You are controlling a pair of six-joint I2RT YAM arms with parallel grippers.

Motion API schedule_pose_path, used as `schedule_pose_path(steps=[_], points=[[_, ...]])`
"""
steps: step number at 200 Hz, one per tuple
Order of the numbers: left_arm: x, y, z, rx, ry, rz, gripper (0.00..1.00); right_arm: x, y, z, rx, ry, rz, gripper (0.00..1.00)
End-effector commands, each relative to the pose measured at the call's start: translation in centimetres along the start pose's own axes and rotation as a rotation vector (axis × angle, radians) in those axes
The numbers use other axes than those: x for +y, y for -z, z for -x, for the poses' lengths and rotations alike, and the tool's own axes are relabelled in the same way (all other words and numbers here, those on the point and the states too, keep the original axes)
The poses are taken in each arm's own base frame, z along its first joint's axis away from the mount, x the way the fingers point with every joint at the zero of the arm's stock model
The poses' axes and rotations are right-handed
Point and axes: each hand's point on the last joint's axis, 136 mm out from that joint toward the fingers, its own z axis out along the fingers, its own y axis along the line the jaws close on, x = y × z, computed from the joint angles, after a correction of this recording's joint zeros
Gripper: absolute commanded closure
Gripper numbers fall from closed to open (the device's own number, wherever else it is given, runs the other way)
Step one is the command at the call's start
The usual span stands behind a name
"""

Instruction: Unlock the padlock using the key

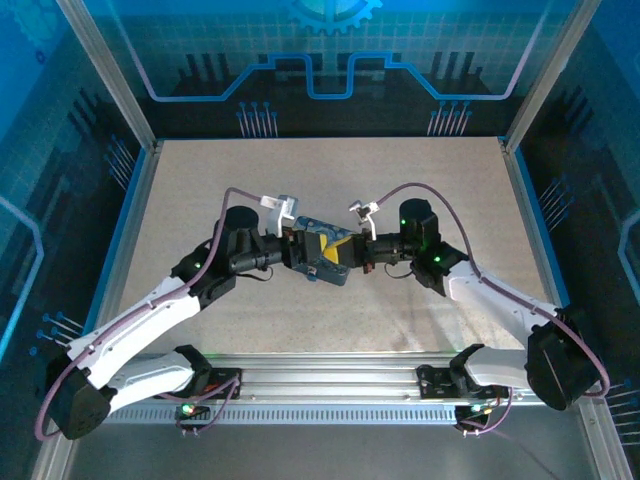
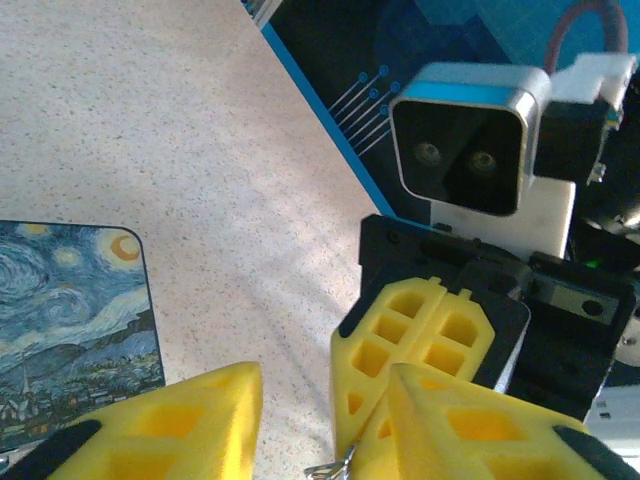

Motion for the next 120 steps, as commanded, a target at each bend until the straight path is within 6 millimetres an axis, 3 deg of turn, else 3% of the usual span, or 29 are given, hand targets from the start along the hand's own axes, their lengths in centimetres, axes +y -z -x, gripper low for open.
schedule_pose_path(steps=[1,44,91,120], points=[[-0.4,1.2,1.7,-0.044,-0.006,0.011,0.51,-0.9,0.8,-0.1,-0.018,-0.024,-0.039,1.0],[1.8,2.4,1.8,-0.073,0.029,0.097,0.33,-3.5,1.9,-0.5,-0.036,-0.09,-0.134,1.0],[4.4,3.4,0.4,-0.076,0.063,0.18,0.16,-6.9,3.2,-1.3,-0.054,-0.18,-0.251,1.0],[6.4,4.0,-0.6,-0.076,0.101,0.234,0.11,-9.0,4.1,-1.9,-0.073,-0.245,-0.321,1.0]])
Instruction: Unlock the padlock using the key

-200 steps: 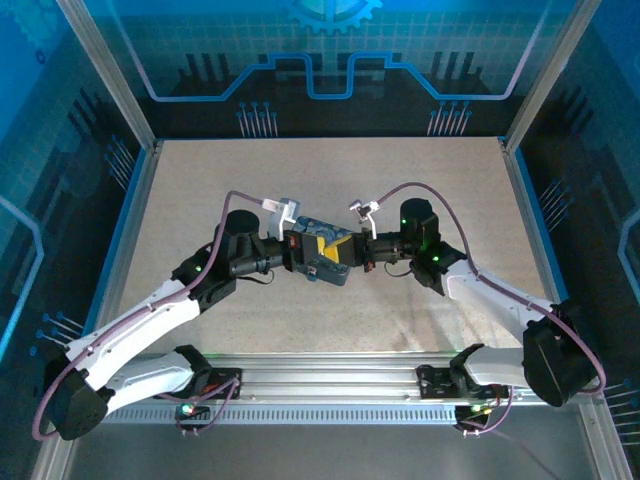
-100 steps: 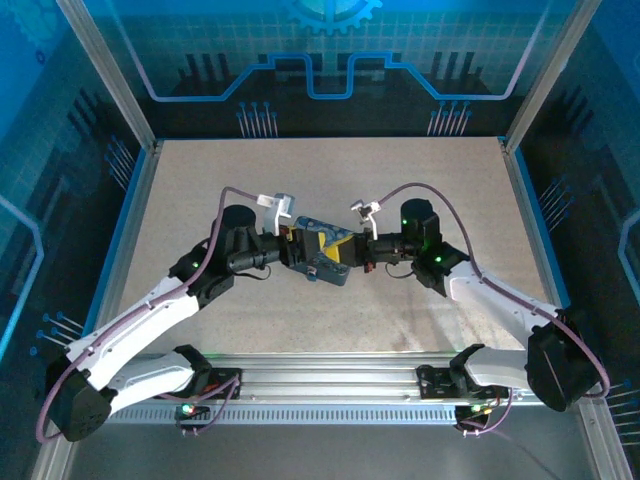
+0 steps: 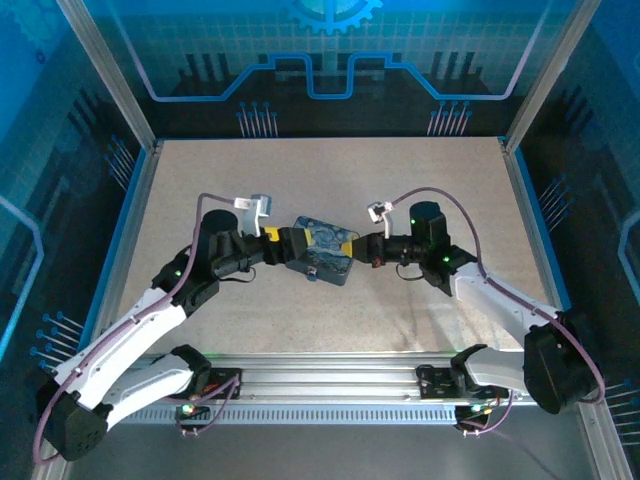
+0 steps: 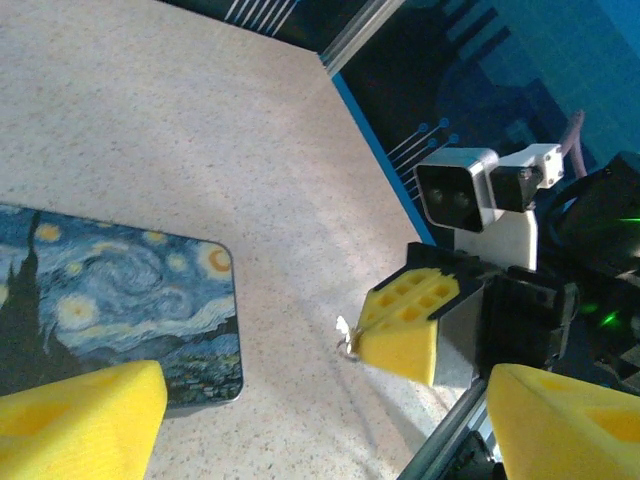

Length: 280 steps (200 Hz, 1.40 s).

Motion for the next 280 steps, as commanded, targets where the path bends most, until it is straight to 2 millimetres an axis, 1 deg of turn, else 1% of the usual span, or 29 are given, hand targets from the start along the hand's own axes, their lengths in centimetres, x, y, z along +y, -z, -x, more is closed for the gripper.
schedule_pose_path(steps=[1,27,44,96,180,247,280], points=[[2.6,0.3,-1.1,0.01,0.037,0.083,0.11,-2.6,0.4,-0.5,-0.007,-0.08,-0.084,1.0],[3.9,0.5,-1.8,0.012,0.071,0.112,0.11,-4.1,0.7,-0.7,-0.018,-0.123,-0.124,1.0],[4.7,0.6,-2.5,0.022,0.081,0.128,0.1,-4.7,0.6,-0.9,-0.017,-0.142,-0.137,1.0],[6.8,0.7,-5.1,0.068,0.102,0.169,0.1,-5.7,0.2,-0.8,-0.014,-0.171,-0.151,1.0],[8.7,0.4,-7.6,0.101,0.151,0.192,0.1,-6.6,-0.8,0.5,-0.017,-0.174,-0.152,1.0],[9.8,0.1,-8.8,0.113,0.198,0.201,0.09,-7.7,-1.6,1.7,-0.033,-0.189,-0.145,1.0],[10.2,-0.1,-9.4,0.117,0.219,0.197,0.09,-8.4,-2.0,1.8,-0.033,-0.195,-0.154,1.0]])
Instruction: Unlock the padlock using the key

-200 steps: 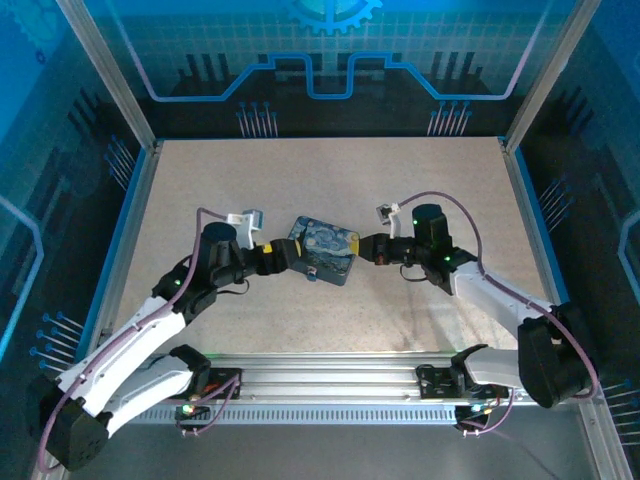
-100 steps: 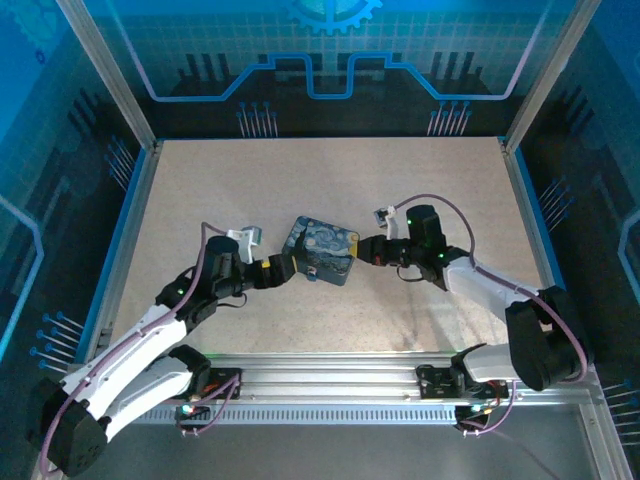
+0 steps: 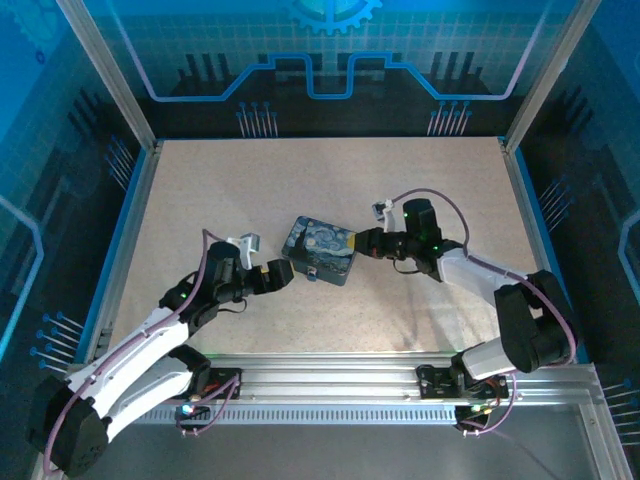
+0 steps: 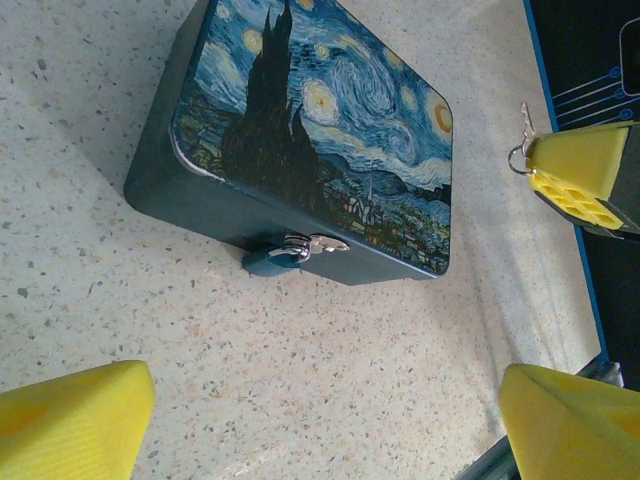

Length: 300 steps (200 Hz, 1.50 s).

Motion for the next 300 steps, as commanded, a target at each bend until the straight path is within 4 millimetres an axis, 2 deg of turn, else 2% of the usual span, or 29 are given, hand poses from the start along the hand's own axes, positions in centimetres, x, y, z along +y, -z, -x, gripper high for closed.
schedule_pose_path(steps=[1,49,96,184,240,300], points=[[0.1,-0.3,-0.1,-0.003,0.032,-0.022,0.09,0.2,-0.1,1.6,-0.033,0.011,0.011,1.0],[0.4,-1.1,-0.9,0.024,0.059,-0.038,0.11,-0.7,-1.1,1.8,-0.024,0.004,0.023,1.0],[0.6,-2.8,-1.4,0.055,0.081,-0.063,0.12,-1.8,-1.8,1.4,0.001,-0.011,0.018,1.0],[0.9,-5.8,-1.2,0.078,0.064,-0.075,0.16,-3.8,-2.5,0.2,0.049,-0.035,-0.028,1.0],[0.8,-8.1,0.0,0.078,0.045,-0.068,0.17,-5.3,-2.5,-1.4,0.099,-0.062,-0.073,1.0],[0.4,-11.4,1.4,0.104,0.026,-0.068,0.18,-5.7,-2.4,-2.1,0.108,-0.063,-0.087,1.0]])
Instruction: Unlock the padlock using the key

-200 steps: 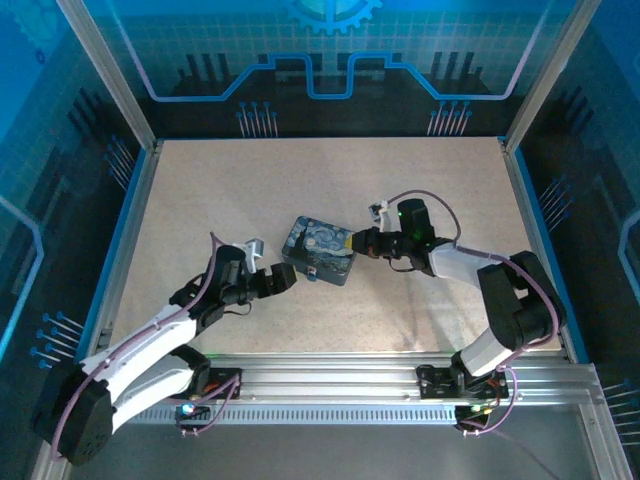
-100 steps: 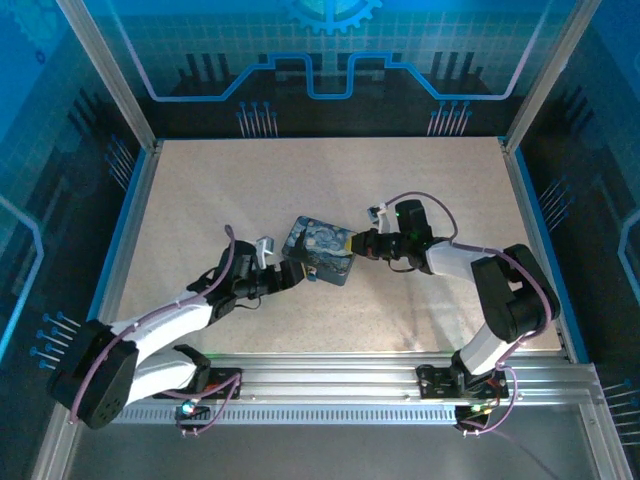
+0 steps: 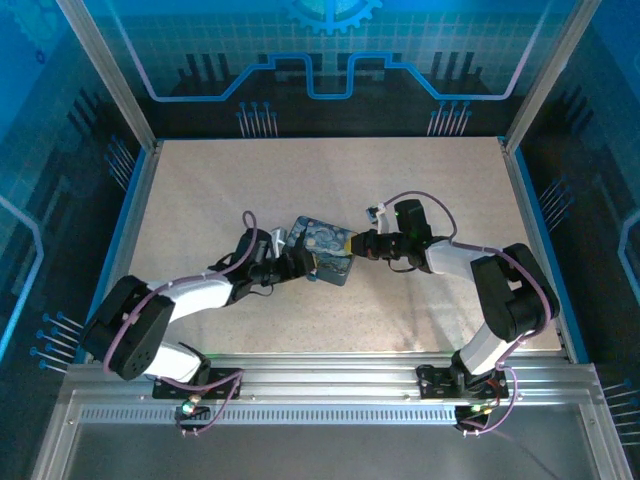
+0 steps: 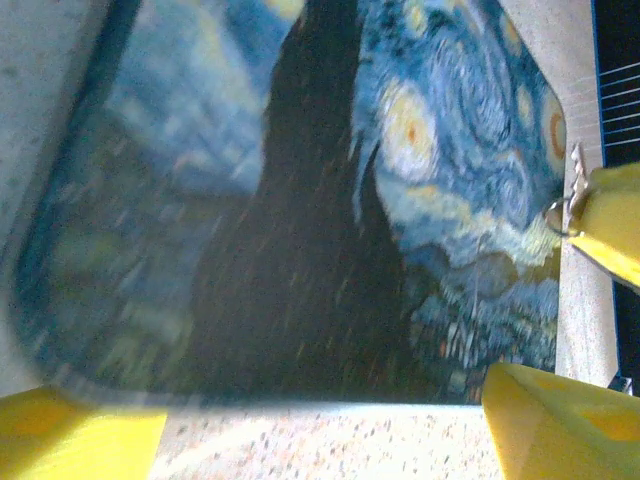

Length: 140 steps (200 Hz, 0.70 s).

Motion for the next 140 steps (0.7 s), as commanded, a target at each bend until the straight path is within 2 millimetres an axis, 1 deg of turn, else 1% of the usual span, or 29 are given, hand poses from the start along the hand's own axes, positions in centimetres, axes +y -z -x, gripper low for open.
schedule_pose_path(steps=[1,38,68,93,140], points=[[-1.5,-0.9,1.5,-0.012,-0.047,-0.052,0.18,-1.9,0.0,-1.4,0.041,-0.047,-0.051,1.0],[-1.3,-2.4,1.8,0.008,-0.049,-0.047,0.2,-1.8,0.1,-1.2,0.033,-0.042,-0.051,1.0],[-1.5,-2.8,1.8,0.017,-0.034,-0.066,0.21,-1.8,0.2,-0.9,0.026,-0.042,-0.061,1.0],[-1.5,-1.9,1.4,0.001,-0.045,-0.071,0.22,-1.6,0.3,-0.6,0.012,-0.041,-0.062,1.0],[-1.1,1.2,1.1,-0.07,-0.139,-0.043,0.2,-1.8,0.5,-0.4,0.012,-0.036,-0.09,1.0]])
